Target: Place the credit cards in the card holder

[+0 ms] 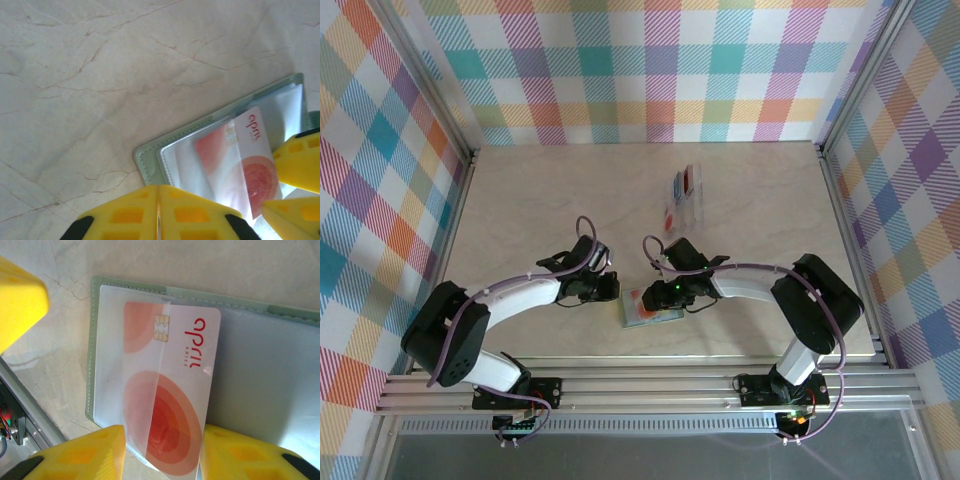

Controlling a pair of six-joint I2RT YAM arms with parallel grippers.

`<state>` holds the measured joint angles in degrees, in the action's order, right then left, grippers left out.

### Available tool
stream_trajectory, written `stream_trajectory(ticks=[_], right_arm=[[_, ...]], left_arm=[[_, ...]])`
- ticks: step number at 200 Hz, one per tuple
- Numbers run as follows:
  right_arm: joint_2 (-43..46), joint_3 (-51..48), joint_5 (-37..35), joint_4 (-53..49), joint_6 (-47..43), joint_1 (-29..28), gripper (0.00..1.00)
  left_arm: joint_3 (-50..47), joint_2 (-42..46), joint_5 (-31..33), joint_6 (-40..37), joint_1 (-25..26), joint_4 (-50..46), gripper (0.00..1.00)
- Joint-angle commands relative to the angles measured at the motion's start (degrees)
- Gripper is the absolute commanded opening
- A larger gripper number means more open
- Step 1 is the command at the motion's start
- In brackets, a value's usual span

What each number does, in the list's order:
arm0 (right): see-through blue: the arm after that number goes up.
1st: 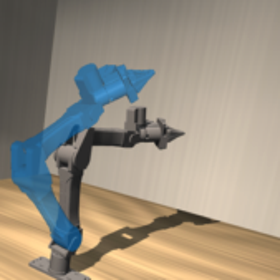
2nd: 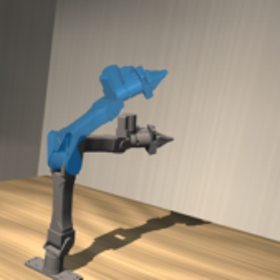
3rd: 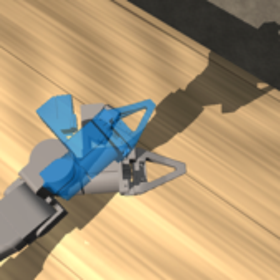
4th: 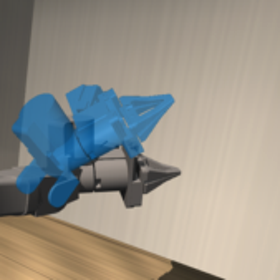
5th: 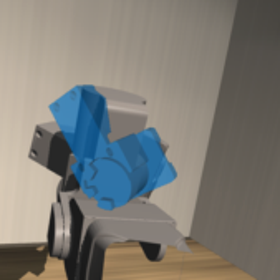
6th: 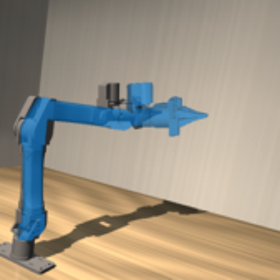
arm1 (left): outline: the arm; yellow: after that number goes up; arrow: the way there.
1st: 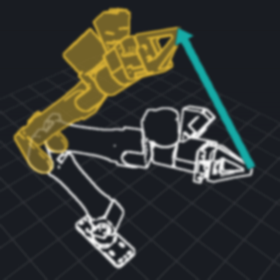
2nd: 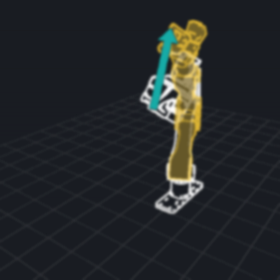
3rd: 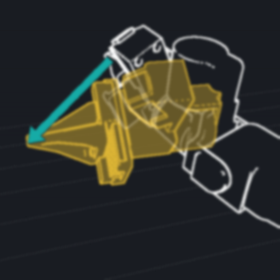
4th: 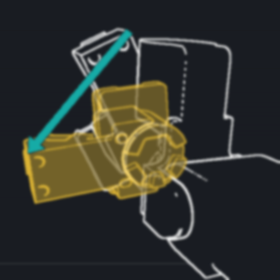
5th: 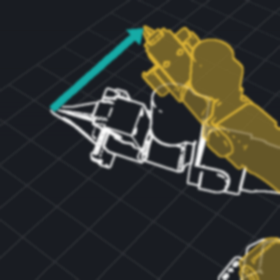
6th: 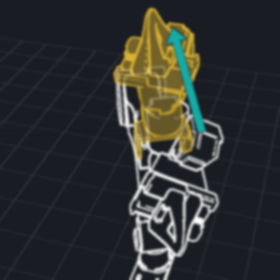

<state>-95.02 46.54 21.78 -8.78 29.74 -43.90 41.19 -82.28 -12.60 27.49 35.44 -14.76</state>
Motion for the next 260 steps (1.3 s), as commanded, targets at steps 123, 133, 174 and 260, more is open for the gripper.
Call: stream_trajectory(ticks=[123, 133, 174, 260], right_arm=[[-0.82, 2.03, -2.71, -1.61, -0.54, -1.26, 0.11], [-1.15, 2.22, -2.54, -1.47, -0.36, -1.49, 0.11], [-3.11, 3.24, -1.05, 0.96, 1.23, -2.82, 0.11], [0.37, 5.57, -11.59, -7.37, -1.29, -5.41, 0.43]], left_arm=[[-5.64, -5.11, -3.07, 6.45, 4.13, 9.39, 0.00], [-6.00, -5.42, -2.58, 6.93, 4.47, 9.96, 0.00], [-7.17, -5.22, -1.05, 8.14, 5.39, 11.11, 0.00], [-4.68, -5.40, 1.23, 7.93, 5.73, 7.16, 0.00]])
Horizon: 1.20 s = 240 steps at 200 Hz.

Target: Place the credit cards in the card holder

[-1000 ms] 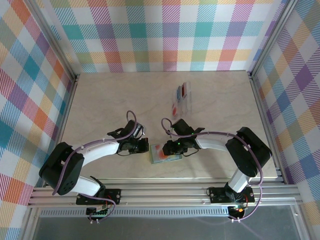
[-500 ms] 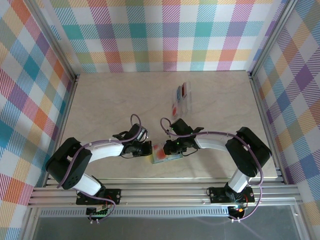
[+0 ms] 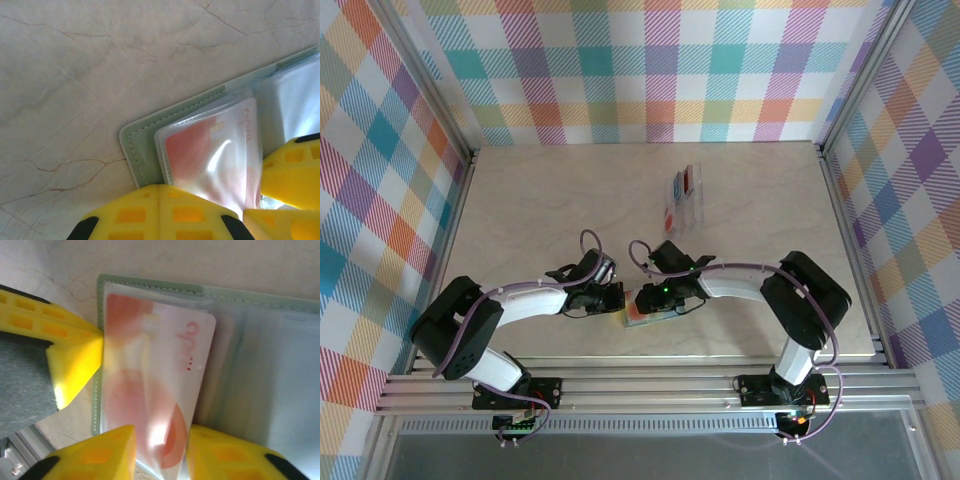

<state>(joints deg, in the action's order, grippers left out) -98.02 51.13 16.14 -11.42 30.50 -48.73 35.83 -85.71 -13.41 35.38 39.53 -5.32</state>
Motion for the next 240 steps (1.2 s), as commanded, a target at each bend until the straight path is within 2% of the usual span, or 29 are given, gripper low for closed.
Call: stream_trajectory(ticks=[1, 42, 97, 176, 240], right_arm=[[3.36, 0.98, -5.95, -4.72, -2.06, -0.58, 0.43], [8.01, 1.51, -13.07, -9.87, -3.61, -0.49, 0.54], [7.42, 3.61, -22.81, -12.63, -4.61, 0.54, 0.46], [1.53, 6.54, -25.66, -13.16, -5.89, 2.91, 0.51], [-1.38, 6.31, -24.15, -11.97, -6.00, 3.82, 0.48]], left_arm=[[0.75, -1.99, 2.06, 0.00, 1.62, -2.39, 0.00], [3.50, -3.93, 3.12, -1.14, 1.69, -4.94, 0.00], [8.36, -7.26, 2.79, -3.32, 1.21, -8.34, 0.00], [16.12, -10.33, 2.69, -7.63, -1.83, -16.02, 0.00], [15.44, -12.63, 0.67, -7.93, -2.97, -13.17, 0.00]])
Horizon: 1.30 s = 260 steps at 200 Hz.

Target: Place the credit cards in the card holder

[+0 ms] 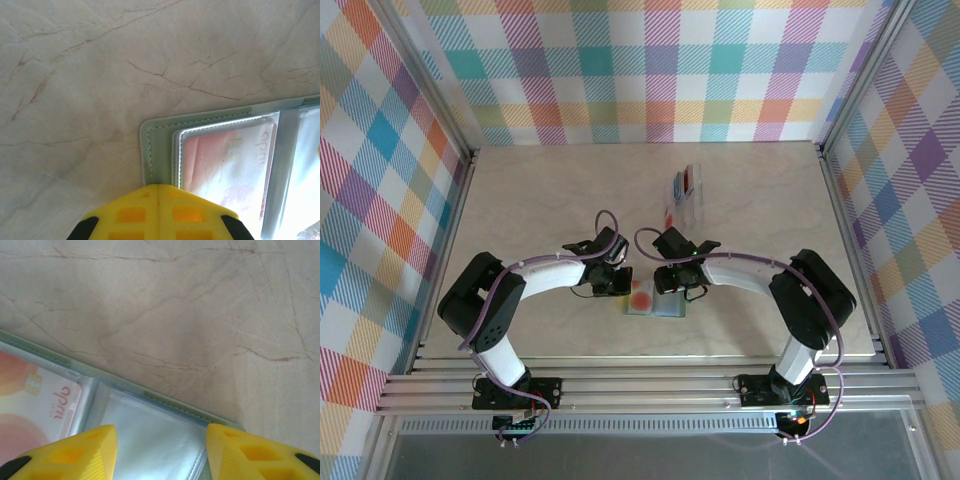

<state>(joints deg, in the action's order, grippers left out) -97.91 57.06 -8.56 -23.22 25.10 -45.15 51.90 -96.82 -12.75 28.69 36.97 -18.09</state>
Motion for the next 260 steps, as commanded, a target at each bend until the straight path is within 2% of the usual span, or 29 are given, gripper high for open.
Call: stream_trajectory(ticks=[1, 40, 90, 167, 223, 260], right_arm=[[-1.49, 0.36, 0.60, -0.16, -0.59, 0.23, 0.48], [-0.36, -1.55, 1.33, 1.06, -0.47, 0.14, 0.47], [-0.73, -3.55, 1.33, 1.51, -0.37, -1.20, 0.40], [-0.01, -3.91, -0.11, 1.25, -0.35, -1.86, 0.00], [0.76, -2.43, 2.98, 2.04, -0.56, -1.88, 0.00], [2.51, 1.26, -5.11, -3.59, 0.10, -2.74, 0.00]], left_arm=[[-0.64, -1.53, 0.01, -1.21, -0.41, -0.39, 0.00], [-0.86, -2.54, -0.84, -1.26, -0.50, 0.64, 0.00], [-1.25, -2.20, -0.96, -1.27, -0.51, 1.03, 0.00], [-2.25, -2.15, -1.21, -1.25, -0.58, 1.65, 0.00], [-3.04, -2.57, -1.78, -1.27, -0.67, 3.83, 0.00], [-3.65, -2.80, -2.61, -1.13, -0.67, 4.72, 0.00]])
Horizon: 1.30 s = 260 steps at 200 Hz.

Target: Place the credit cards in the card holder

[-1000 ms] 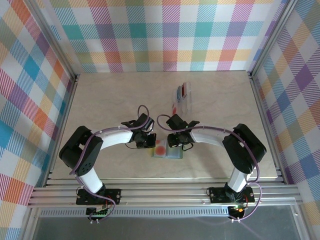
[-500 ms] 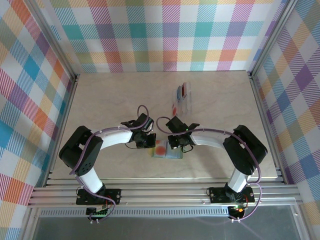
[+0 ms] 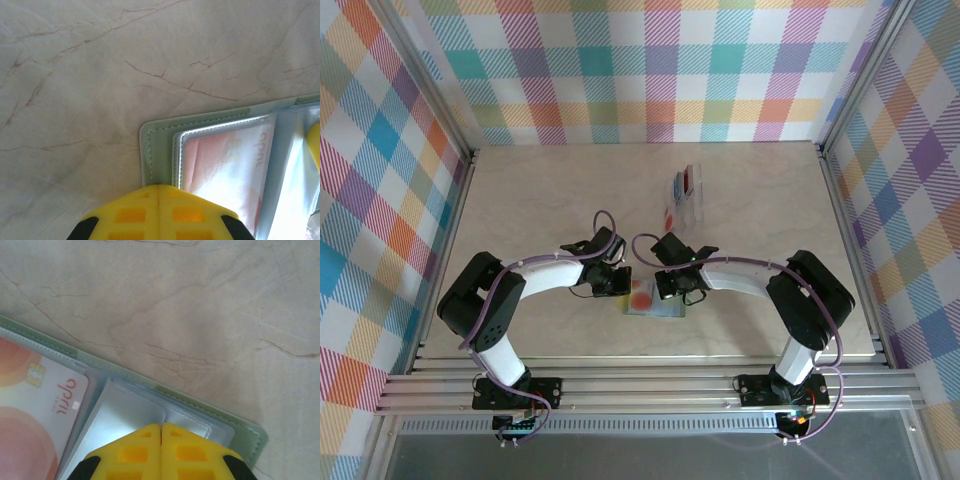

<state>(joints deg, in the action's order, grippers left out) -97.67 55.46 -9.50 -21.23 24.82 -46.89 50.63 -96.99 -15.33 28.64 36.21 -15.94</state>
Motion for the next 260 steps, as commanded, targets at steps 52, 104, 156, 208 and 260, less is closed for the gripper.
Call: stream_trajectory(ticks=[52, 104, 156, 208, 260], right_arm=[[2.92, 6.09, -2.46, -6.42, -1.03, -1.72, 0.00], [1.84, 8.09, 9.37, -1.65, -0.87, -1.71, 0.07], [-3.54, 12.55, 16.34, 1.40, 0.47, -1.53, 0.18], [-4.84, 13.06, 12.22, -0.24, 1.19, -1.36, 0.30], [-5.75, 11.14, 8.05, -3.37, 0.46, -3.35, 0.43]], left_arm=[[-2.74, -2.88, -1.43, -0.64, 0.09, 3.44, 0.00], [-3.32, -3.44, -4.11, 0.58, 0.09, 5.43, 0.00], [-4.32, -2.27, -6.15, 1.59, -0.51, 6.74, 0.00], [-5.16, -0.69, -6.56, 1.85, -1.31, 6.96, 0.00], [-5.08, -1.28, -6.59, 1.80, -1.40, 6.89, 0.00]])
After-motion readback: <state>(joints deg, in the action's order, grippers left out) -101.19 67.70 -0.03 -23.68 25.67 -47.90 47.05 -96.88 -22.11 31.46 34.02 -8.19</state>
